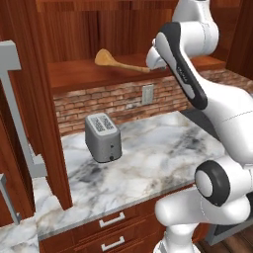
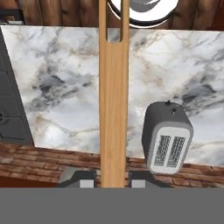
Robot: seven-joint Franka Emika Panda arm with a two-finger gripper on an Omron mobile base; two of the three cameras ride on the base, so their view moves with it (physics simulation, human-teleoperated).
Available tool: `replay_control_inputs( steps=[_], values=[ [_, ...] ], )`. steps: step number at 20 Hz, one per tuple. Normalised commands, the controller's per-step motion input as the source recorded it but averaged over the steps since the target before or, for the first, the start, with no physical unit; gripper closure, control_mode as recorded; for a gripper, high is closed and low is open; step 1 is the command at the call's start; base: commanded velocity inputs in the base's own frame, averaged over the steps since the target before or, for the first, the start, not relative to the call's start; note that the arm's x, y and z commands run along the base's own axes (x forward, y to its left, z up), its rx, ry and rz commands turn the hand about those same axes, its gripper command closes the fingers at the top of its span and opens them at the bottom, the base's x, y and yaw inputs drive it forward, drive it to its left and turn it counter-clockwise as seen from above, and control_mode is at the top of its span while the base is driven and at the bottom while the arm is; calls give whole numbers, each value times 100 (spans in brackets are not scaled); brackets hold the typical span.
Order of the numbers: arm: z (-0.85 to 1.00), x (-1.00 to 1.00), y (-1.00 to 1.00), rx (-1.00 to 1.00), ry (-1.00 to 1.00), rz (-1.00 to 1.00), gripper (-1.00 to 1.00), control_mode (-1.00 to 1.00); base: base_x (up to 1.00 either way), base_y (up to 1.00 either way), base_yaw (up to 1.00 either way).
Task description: Organize the utensils by type. Pick up the wooden spoons from the counter and place them in the open cabinet. Then pick up the metallic utensils from the counter and place them in the open drawer.
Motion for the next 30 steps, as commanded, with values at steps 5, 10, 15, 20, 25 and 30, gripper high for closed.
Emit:
replay_control_inputs(
  steps=[5, 10, 15, 20, 25, 30],
  values=[
    [1, 9, 0, 24, -2, -5, 100, -100, 0, 0, 0],
    [0, 0, 0, 25, -4, -2, 100, -100, 0, 0, 0],
    [-3, 0, 0, 25, -13, 0, 100, -100, 0, 0, 0],
    [-1, 0, 0, 24, -14, -1, 100, -100, 0, 0, 0],
    [-20, 0, -1, 31, -20, 0, 100, -100, 0, 0, 0],
    [-3, 0, 0, 26, -10, 0, 100, -100, 0, 0, 0]
  ],
)
